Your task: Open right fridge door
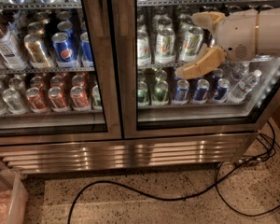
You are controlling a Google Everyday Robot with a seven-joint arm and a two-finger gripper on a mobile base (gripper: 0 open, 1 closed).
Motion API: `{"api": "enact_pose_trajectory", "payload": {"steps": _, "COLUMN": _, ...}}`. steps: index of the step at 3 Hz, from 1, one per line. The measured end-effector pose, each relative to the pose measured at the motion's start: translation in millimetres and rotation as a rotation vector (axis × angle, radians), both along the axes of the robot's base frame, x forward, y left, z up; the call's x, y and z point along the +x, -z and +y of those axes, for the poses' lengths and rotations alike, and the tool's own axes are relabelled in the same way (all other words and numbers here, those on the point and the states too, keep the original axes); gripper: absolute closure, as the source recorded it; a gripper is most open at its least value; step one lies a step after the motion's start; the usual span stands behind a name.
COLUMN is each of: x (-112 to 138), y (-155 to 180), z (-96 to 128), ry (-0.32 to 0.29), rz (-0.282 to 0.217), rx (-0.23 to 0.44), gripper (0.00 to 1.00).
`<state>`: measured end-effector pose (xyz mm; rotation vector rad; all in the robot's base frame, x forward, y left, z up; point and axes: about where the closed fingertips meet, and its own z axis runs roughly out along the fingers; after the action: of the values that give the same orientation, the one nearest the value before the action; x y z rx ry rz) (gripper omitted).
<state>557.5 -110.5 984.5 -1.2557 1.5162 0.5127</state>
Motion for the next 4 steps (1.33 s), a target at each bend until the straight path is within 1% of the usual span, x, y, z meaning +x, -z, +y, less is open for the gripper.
{"api": "enact_pose_trajectory", "payload": {"steps": 1, "x": 0, "y": -1, "z": 6, "ry": -0.036, "rz": -0.025, "rx": 0.042, "gripper": 0.00}}
{"api": "enact_pose_trajectory", "payload": {"steps": 2, "x": 9, "y": -13, "z": 34, "ry": -0.130, "rz": -0.095, "rx": 0.112, "gripper": 0.00}}
{"api": "enact_pose_trajectory", "payload": {"steps": 3, "x": 16, "y": -13, "z": 50, "ry": -0.179, "rz": -0.120, "rx": 0.169, "gripper": 0.19}}
{"api": "enact_pose_trajectory", "payload": {"steps": 4, "x": 20, "y": -13, "z": 59, "ry": -0.212, "rz": -0.128, "rx": 0.202, "gripper": 0.27}}
